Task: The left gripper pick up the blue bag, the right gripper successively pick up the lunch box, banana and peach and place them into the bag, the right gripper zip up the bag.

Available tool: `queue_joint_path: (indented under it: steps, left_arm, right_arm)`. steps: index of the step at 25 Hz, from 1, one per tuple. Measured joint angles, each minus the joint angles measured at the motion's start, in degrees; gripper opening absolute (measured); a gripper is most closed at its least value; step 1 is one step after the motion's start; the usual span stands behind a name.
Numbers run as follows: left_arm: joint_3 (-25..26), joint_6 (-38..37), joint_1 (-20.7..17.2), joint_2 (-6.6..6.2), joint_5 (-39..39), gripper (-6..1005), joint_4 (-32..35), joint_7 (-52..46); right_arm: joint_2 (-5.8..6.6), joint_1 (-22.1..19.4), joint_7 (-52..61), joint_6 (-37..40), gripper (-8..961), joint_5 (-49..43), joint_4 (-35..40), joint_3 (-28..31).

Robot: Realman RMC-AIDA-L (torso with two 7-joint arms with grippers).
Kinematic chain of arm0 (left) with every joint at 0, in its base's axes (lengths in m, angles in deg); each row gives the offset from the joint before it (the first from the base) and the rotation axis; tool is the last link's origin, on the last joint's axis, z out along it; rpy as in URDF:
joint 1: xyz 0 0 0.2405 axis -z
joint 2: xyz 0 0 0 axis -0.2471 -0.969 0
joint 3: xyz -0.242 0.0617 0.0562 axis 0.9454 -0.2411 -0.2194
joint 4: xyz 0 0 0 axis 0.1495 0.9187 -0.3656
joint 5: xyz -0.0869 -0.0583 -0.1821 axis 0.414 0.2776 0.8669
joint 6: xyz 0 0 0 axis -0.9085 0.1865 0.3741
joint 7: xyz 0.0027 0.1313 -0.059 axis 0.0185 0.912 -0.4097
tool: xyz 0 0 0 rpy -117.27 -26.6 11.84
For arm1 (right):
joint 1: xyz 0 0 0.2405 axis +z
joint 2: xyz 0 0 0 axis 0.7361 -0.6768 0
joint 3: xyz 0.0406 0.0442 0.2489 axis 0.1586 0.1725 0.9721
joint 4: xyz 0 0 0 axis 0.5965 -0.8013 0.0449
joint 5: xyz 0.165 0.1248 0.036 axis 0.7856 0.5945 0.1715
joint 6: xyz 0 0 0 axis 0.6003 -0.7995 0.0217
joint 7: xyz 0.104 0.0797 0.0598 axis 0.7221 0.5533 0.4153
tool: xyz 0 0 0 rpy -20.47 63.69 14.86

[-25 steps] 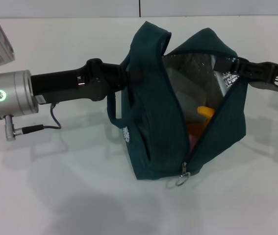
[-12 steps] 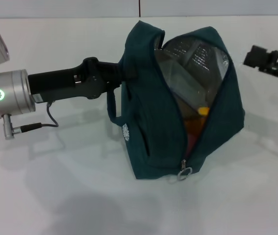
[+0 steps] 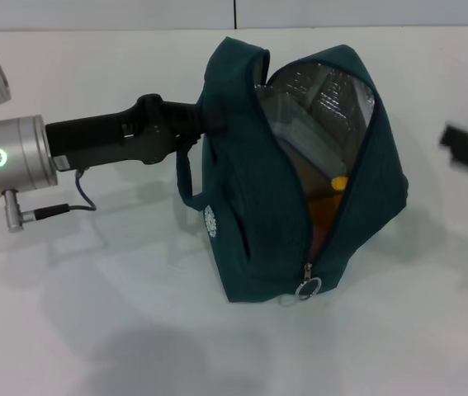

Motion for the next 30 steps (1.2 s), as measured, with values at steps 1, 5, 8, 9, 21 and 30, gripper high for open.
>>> queue_joint_path:
  steps: [1, 5, 8, 9, 21, 30]
  left_arm:
    - [0.01, 0.1, -0.1, -0.03, -0.01, 50, 0.0, 0.01]
    - [0.0, 0.59, -0.35, -0.33, -0.17, 50, 0.0, 0.02]
    - [0.0, 0.79, -0.49, -0.37, -0.2, 50, 0.0, 0.0]
    - [0.01, 0.84, -0.49, -0.37, -0.2, 50, 0.0, -0.02]
    - [-0.23, 1.17, -0.29, 0.1, -0.18, 50, 0.0, 0.12]
    - [-0.35, 1.11, -0.26, 0.11, 0.0, 50, 0.0, 0.12]
  right_arm:
    - [-0.63, -1.42, -3.89, 0.99, 738, -0.3, 0.03, -0.1]
    - [-2.76, -6.66, -19.11, 2.96, 738, -3.5, 0.39, -0.4]
    - [-3.21, -8.11, -31.36, 3.81, 738, -5.67, -3.36, -1.12]
    - [-3.23, -7.99, -35.08, 3.44, 738, -6.17, -5.7, -1.57]
    - [-4.39, 1.39, -46.59, -10.3, 737, -6.71, -17.96, -11.16]
    - [-4.45, 10.51, -45.63, -15.66, 730, -6.14, -25.68, -11.38]
